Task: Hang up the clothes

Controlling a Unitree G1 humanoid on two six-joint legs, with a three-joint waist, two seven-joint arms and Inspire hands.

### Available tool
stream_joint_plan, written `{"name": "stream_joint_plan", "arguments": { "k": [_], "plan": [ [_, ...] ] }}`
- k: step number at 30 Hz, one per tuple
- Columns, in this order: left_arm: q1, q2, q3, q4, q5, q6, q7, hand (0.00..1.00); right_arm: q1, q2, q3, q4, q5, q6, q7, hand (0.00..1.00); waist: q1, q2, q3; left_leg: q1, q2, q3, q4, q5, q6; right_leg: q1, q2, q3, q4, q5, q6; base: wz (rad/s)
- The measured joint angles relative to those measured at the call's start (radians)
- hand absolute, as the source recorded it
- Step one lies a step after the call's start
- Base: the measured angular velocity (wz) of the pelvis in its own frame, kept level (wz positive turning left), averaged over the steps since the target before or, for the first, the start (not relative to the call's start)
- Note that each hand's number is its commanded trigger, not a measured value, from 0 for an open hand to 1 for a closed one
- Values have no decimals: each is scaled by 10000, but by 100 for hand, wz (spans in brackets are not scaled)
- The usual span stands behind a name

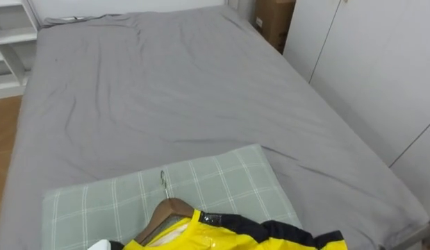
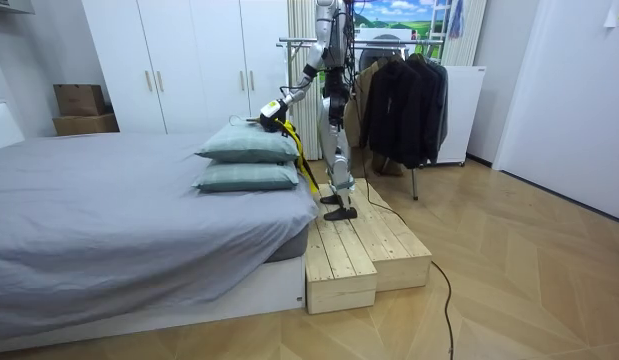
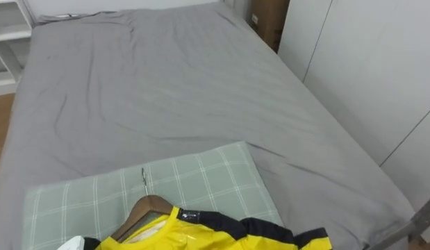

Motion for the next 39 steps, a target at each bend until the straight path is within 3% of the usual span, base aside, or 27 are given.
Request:
{"name": "stream_joint_plan", "arguments": {
  "k": [7,23,27,35,39],
  "plan": [
    [3,11,-31,-25,-708,0,-2,100,-54,-13,-12,-74,-89,-13,1,0,-16,134,-19,32,0,-11,30,14,0,48,-23,-37,-3,0,0,0],
    [7,-3,-2,-53,-723,0,3,100,-157,-22,-33,-220,-82,-12,5,0,-97,187,15,192,4,-65,17,34,-12,253,-16,-103,-20,0,0,0],
    [5,8,17,-481,-733,9,16,100,-310,-49,-91,-258,-7,-31,-41,0,-124,285,8,187,-3,-154,22,33,-12,278,-11,-140,-23,1,-1,5],
    [11,-7,39,-1275,-726,-52,210,100,-395,-64,-249,-66,181,-510,-335,0,-123,509,3,223,-5,-263,95,65,-34,341,-13,-210,-60,7,-6,3],
    [14,29,41,-1628,-723,-159,252,100,-370,-77,-589,98,183,-714,-457,0,-126,646,59,306,-6,-284,153,65,-35,480,-16,-221,-79,6,-6,2]
  ]
}}
